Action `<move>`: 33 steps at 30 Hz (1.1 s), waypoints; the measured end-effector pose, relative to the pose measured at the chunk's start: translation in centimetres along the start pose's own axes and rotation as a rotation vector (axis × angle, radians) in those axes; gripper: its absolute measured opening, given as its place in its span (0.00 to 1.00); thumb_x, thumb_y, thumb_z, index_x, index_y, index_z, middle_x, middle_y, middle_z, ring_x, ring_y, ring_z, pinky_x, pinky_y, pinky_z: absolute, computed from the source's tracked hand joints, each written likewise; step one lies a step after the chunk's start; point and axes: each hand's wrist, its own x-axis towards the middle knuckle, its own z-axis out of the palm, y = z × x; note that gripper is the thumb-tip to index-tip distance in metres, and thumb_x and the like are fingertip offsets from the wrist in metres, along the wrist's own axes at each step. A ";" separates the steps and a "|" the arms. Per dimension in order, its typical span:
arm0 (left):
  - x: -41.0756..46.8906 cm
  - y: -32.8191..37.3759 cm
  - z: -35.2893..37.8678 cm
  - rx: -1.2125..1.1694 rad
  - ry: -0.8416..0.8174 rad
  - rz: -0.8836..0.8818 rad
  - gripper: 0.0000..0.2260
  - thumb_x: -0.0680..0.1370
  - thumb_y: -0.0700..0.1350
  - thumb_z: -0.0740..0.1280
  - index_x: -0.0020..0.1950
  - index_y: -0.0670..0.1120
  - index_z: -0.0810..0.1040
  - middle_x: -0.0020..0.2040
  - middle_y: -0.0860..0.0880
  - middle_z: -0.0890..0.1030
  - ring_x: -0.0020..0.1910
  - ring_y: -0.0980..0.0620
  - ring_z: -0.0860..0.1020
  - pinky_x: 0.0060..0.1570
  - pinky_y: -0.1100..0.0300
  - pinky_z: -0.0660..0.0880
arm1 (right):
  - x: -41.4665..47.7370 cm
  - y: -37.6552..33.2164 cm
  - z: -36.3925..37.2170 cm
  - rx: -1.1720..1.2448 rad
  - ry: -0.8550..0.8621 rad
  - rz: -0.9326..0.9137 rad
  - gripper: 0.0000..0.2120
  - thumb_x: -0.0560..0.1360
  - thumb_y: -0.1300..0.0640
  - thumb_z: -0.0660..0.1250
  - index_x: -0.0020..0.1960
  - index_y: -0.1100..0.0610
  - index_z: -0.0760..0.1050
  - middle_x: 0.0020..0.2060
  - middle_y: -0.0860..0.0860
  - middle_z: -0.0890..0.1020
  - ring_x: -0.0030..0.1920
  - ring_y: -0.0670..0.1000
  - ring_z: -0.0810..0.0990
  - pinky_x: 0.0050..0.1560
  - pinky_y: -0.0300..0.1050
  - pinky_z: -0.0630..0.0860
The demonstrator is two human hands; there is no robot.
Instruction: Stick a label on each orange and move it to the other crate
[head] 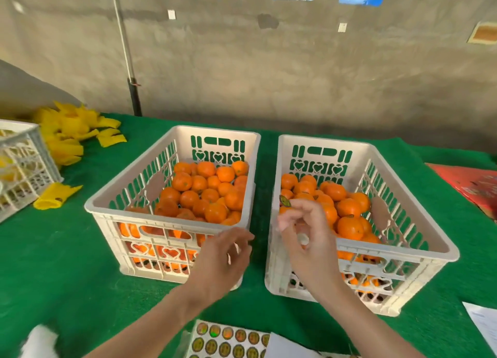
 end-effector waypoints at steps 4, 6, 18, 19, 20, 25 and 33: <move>2.5 -2.3 -5.5 0.000 0.230 -0.140 0.14 0.76 0.32 0.65 0.47 0.53 0.74 0.36 0.54 0.79 0.30 0.59 0.76 0.26 0.73 0.68 | 5.9 0.6 6.8 -0.121 -0.068 -0.022 0.19 0.78 0.56 0.62 0.67 0.47 0.62 0.52 0.43 0.76 0.53 0.40 0.74 0.54 0.34 0.71; 3.6 -4.0 -7.7 0.020 0.291 -0.205 0.13 0.77 0.32 0.63 0.47 0.51 0.75 0.37 0.52 0.80 0.32 0.58 0.78 0.27 0.71 0.71 | 8.6 0.9 10.4 -0.160 -0.107 -0.013 0.23 0.78 0.60 0.60 0.71 0.51 0.59 0.61 0.48 0.74 0.59 0.40 0.70 0.61 0.37 0.69; 18.7 -18.9 -11.2 0.525 -0.096 -0.486 0.18 0.76 0.33 0.62 0.65 0.40 0.72 0.61 0.41 0.76 0.55 0.44 0.77 0.50 0.56 0.77 | 11.7 6.3 17.6 -0.456 -0.237 0.139 0.30 0.77 0.63 0.61 0.74 0.47 0.55 0.65 0.47 0.72 0.61 0.48 0.73 0.58 0.41 0.71; 20.0 -20.3 -10.5 0.600 -0.196 -0.481 0.16 0.76 0.34 0.61 0.64 0.39 0.72 0.61 0.40 0.76 0.54 0.43 0.78 0.52 0.54 0.77 | 11.8 6.4 17.6 -0.468 -0.248 0.144 0.30 0.77 0.63 0.60 0.74 0.47 0.55 0.63 0.48 0.73 0.60 0.49 0.73 0.57 0.43 0.72; 21.0 -21.5 -9.9 0.673 -0.280 -0.477 0.14 0.77 0.36 0.60 0.62 0.39 0.72 0.62 0.39 0.75 0.54 0.43 0.78 0.54 0.52 0.77 | 11.8 6.4 17.7 -0.482 -0.265 0.142 0.30 0.77 0.62 0.60 0.74 0.47 0.55 0.61 0.49 0.74 0.58 0.50 0.74 0.56 0.45 0.73; 22.4 -27.8 -7.9 0.747 -0.515 -0.506 0.20 0.81 0.44 0.56 0.73 0.46 0.63 0.74 0.41 0.62 0.63 0.42 0.73 0.55 0.56 0.76 | 11.8 6.9 17.7 -0.539 -0.315 0.130 0.31 0.77 0.62 0.60 0.74 0.47 0.53 0.59 0.50 0.74 0.57 0.51 0.73 0.57 0.49 0.73; 22.4 -28.5 -7.8 0.548 -0.361 -0.500 0.15 0.73 0.40 0.67 0.57 0.48 0.70 0.49 0.47 0.75 0.39 0.52 0.73 0.32 0.61 0.71 | 11.8 6.7 17.6 -0.544 -0.291 0.151 0.29 0.77 0.60 0.61 0.73 0.46 0.53 0.61 0.48 0.73 0.58 0.48 0.72 0.55 0.44 0.72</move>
